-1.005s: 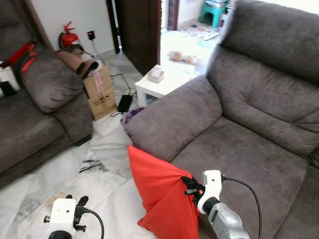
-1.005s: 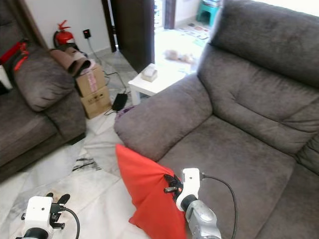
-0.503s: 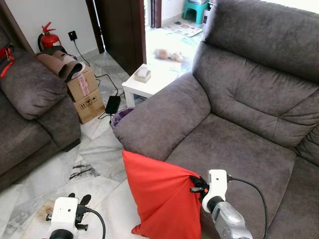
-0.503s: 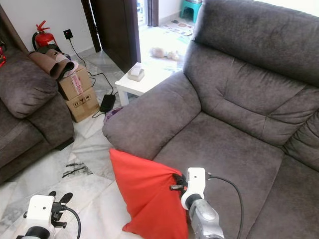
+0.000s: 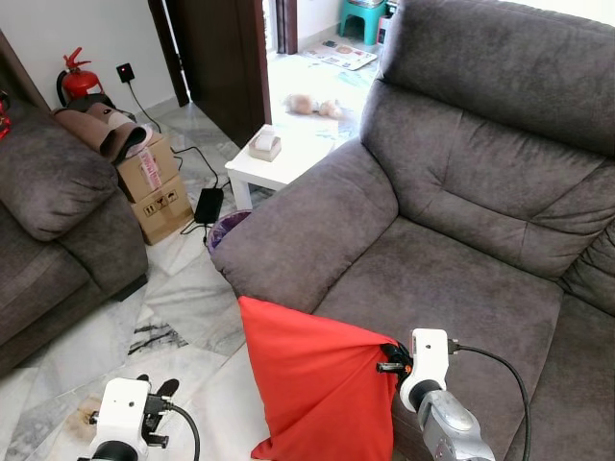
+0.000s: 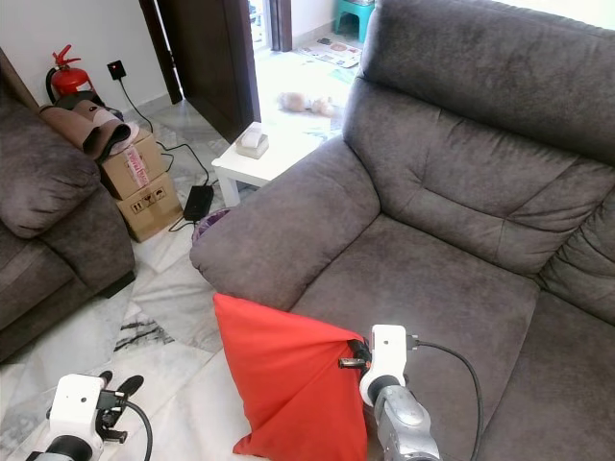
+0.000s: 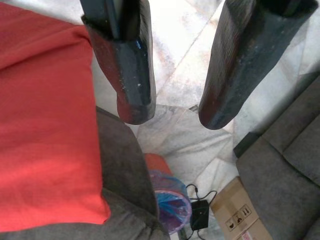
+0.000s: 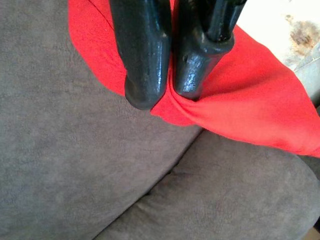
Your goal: Move the pillow to the sofa from floor
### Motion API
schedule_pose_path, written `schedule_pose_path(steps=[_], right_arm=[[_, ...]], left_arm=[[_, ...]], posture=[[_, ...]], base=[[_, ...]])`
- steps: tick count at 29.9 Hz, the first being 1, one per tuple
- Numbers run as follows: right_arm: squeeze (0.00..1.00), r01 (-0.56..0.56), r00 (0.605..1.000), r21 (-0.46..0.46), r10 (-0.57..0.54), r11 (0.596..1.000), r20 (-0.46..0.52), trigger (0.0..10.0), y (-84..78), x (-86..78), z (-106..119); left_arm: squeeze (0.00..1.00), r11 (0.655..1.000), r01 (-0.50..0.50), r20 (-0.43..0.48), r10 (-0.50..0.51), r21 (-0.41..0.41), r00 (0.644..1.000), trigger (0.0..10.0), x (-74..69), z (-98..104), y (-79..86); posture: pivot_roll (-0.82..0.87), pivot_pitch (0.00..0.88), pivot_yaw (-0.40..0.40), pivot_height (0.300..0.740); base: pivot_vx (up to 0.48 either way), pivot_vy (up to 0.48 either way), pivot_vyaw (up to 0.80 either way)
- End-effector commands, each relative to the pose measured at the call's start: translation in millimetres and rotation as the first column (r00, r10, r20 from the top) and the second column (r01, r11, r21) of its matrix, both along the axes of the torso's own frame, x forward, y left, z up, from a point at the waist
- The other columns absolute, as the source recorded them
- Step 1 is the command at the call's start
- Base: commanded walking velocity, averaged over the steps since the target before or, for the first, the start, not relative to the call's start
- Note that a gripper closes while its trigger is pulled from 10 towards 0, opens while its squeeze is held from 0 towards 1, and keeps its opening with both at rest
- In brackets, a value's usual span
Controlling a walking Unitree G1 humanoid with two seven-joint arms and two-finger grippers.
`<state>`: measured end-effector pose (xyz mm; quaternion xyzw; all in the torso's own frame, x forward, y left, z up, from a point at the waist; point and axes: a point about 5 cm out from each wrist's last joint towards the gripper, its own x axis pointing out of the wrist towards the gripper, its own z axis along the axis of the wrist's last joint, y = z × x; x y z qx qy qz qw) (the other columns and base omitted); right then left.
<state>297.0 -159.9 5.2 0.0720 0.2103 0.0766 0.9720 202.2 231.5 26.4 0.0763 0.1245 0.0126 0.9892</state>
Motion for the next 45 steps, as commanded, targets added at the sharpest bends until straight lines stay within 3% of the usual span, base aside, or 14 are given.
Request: schedule_pose_path(steps=[1,25,30,35,36,38,40,41,43,45], right_arm=[[0.00,0.036,0.996,0.002,-0.036,0.999,0.084,10.0,-6.4,13.5,17],[0.00,0.079,0.994,-0.015,-0.077,0.997,0.078,10.0,-12.7,12.4,16],[0.00,-0.075,0.993,0.004,0.074,0.997,0.091,10.0,1.9,10.5,16],[0.00,-0.136,0.987,-0.020,0.137,0.991,0.089,10.0,6.6,9.9,16],[0.00,-0.179,0.980,-0.032,0.181,0.983,0.084,10.0,8.9,9.5,15],[0.00,-0.179,0.980,-0.032,0.181,0.983,0.084,10.0,8.9,9.5,15],[0.00,-0.347,0.935,-0.044,0.349,0.937,0.061,10.0,16.7,5.6,14],[0.00,-0.347,0.935,-0.044,0.349,0.937,0.061,10.0,16.7,5.6,14],[0.00,-0.434,0.899,-0.046,0.436,0.900,0.047,10.0,20.3,2.6,14],[0.00,-0.460,0.886,-0.049,0.462,0.887,0.042,10.0,21.3,1.7,13]], left_arm=[[0.00,1.000,0.001,-0.026,-0.002,-0.009,1.000,10.0,-3.6,-3,-1.0],[0.00,1.000,0.024,-0.021,-0.024,0.007,0.999,10.0,-4.7,-1,-1.2],[0.00,0.983,0.184,-0.125,-0.184,-0.009,0.975,10.0,-5.3,-4,-5.9],[0.00,0.969,0.244,-0.154,-0.237,0.029,0.959,10.0,-3.9,-2,-2.9],[0.00,0.953,0.297,-0.168,-0.283,0.062,0.944,10.0,-0.8,2,-0.6],[0.00,0.953,0.297,-0.168,-0.283,0.062,0.944,10.0,-0.8,2,-0.6],[0.00,0.878,0.461,-0.230,-0.426,0.130,0.875,10.0,9.0,14,6.1],[0.00,0.878,0.461,-0.230,-0.426,0.130,0.875,10.0,9.0,14,6.1],[0.00,0.829,0.537,-0.262,-0.489,0.157,0.832,10.0,13.9,19,7.6],[0.00,0.812,0.560,-0.273,-0.508,0.166,0.817,10.0,15.3,21,7.3]], posture=[[0.19,0.111,0.021,0.740],[0.19,0.112,0.024,0.740],[0.19,0.110,0.026,0.740],[0.19,0.108,0.026,0.740],[0.19,0.107,0.027,0.740],[0.19,0.107,0.027,0.740],[0.18,0.104,0.026,0.740],[0.18,0.104,0.026,0.740],[0.18,0.105,0.025,0.740],[0.18,0.105,0.025,0.740]], base=[[0.000,0.480,-0.79],[0.000,0.020,-0.79],[0.000,0.000,-0.31],[0.000,0.000,0.00],[0.000,0.000,0.00],[0.000,0.000,0.00],[0.000,0.000,0.00],[0.000,0.000,0.00],[0.000,0.000,0.00],[0.000,0.000,0.00]])
